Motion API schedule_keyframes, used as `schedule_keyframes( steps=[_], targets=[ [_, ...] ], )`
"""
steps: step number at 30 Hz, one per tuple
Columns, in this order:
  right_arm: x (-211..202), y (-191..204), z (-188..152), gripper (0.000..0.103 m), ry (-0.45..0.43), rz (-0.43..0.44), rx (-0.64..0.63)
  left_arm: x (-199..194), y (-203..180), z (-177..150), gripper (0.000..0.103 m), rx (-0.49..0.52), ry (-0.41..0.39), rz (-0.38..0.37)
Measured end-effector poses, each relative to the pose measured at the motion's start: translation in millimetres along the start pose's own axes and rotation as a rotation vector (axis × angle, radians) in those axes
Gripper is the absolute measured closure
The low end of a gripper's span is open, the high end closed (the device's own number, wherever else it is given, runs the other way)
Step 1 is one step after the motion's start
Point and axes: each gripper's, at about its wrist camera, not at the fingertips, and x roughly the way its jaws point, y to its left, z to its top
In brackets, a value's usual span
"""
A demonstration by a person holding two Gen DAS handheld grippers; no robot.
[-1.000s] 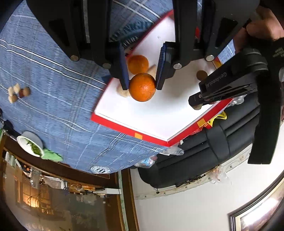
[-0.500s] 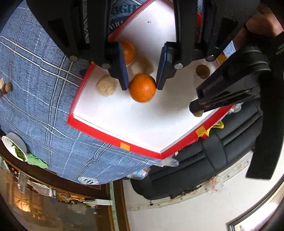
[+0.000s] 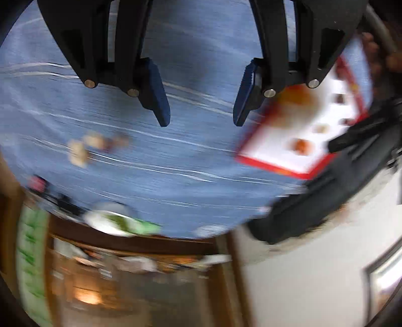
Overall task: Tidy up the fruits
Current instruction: 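Grasp a white chunk with the right tool while the left tool grasps a brown round fruit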
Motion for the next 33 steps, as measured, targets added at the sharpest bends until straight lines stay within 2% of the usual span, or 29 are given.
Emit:
schedule_keyframes(
  steps=[3,6,10,17,18,19,25,33],
  targets=[
    [12.7,-52.8,-6.1,0.049,0.041,-0.099,0.053,13.1,-47.6,-5.2,0.038,0.093,0.025,-0.077],
    [25.5,-79.4,-3.7,0.050,0.065,-0.128,0.070,28.5,-85.2,-7.9,0.038,0.172,0.059,-0.113],
    [44.2,-85.3,12.5,0.054,0.086,-0.124,0.060,44.0,-107.3,-9.4,0.038,0.196,0.093,-0.142],
    [89.9,-84.7,31.3,0.067,0.127,-0.113,0.024,64.5,-115.3,-6.5,0.039,0.185,0.117,-0.153],
    [91.3,-84.8,32.2,0.069,0.131,-0.113,0.029,66.0,-116.9,-5.8,0.039,0.185,0.119,-0.157],
    [91.7,-85.9,33.8,0.079,0.133,-0.112,0.034,68.1,-119.7,-5.6,0.039,0.186,0.120,-0.159],
    [76.2,-98.6,25.0,0.078,0.120,-0.099,0.093,83.5,-148.2,-3.3,0.039,0.210,0.129,-0.200],
    [53.3,-126.2,19.8,0.078,0.028,-0.076,0.215,117.7,-193.8,3.4,0.044,0.264,0.141,-0.220]
  ],
)
